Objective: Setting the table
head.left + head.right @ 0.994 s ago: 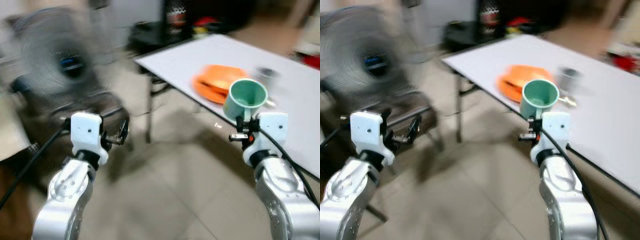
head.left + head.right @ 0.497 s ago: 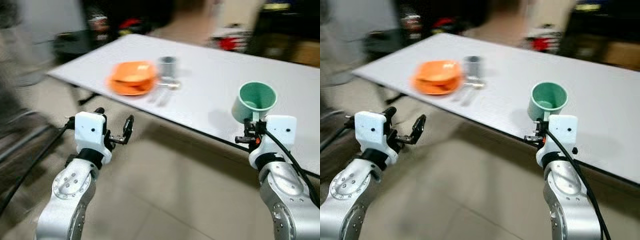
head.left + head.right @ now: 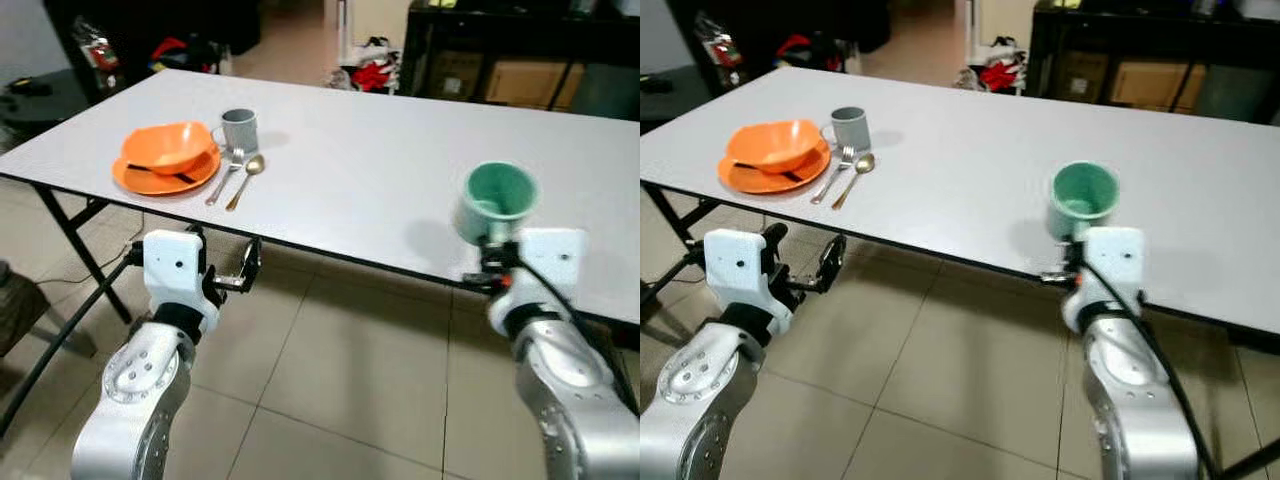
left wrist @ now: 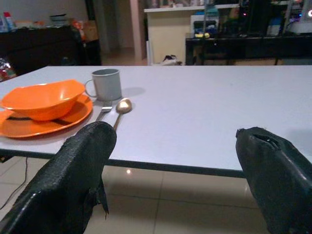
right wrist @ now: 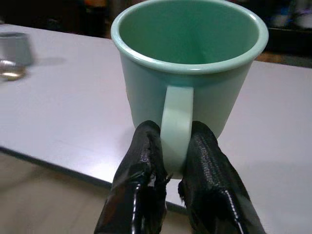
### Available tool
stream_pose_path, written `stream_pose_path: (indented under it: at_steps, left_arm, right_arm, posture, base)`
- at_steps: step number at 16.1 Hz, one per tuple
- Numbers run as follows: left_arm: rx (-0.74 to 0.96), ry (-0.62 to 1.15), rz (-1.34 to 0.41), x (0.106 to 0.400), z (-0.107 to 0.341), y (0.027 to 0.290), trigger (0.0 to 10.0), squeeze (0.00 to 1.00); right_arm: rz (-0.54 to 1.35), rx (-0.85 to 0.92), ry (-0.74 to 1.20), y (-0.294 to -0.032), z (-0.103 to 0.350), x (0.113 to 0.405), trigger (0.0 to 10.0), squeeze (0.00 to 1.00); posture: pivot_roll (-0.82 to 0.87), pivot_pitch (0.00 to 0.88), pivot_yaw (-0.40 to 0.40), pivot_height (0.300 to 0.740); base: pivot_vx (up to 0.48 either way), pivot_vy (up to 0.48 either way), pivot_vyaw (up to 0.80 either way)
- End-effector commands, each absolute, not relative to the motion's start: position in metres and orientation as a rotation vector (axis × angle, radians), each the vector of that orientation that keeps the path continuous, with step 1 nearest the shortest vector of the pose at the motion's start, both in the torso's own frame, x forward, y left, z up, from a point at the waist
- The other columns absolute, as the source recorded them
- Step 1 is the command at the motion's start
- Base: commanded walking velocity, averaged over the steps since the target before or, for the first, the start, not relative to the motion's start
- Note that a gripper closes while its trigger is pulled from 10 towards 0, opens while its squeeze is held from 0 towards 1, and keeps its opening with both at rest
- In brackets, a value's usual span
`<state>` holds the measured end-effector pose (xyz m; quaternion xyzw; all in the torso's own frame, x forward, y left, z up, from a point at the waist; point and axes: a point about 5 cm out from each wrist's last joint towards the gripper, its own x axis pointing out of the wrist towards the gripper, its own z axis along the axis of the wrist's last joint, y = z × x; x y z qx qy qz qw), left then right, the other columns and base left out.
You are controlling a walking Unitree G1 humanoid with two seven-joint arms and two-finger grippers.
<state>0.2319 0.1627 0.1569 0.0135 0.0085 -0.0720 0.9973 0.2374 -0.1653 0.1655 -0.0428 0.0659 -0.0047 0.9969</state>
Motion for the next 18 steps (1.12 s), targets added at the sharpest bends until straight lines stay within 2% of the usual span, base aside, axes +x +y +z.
stream_pose_path:
  at_steps: [1,4,18]
  left_arm:
    - [0.03,0.011,-0.145,0.2329,0.1598,0.164,10.0,0.0]
    - [0.028,0.011,-0.148,0.2319,0.1598,0.1637,10.0,0.0]
    - [0.048,0.015,-0.208,0.2347,0.161,0.1625,10.0,0.0]
  right_arm:
    - [0.006,-0.084,0.114,-0.1634,0.1699,0.239,10.0,0.0]
    - [0.026,-0.09,0.108,-0.1625,0.1711,0.2421,10.0,0.0]
    - [0.083,-0.081,0.143,-0.1545,0.1648,0.2486,10.0,0.0]
  posture:
    - [0.0,0.0,0.015,0.74]
    - [0.0,0.0,0.009,0.74]
    - [0.01,0.0,0.026,0.74]
  base:
    - [0.36,0.0,-0.8]
    - [0.394,0.0,-0.73]
    - [0.414,0.0,0.0]
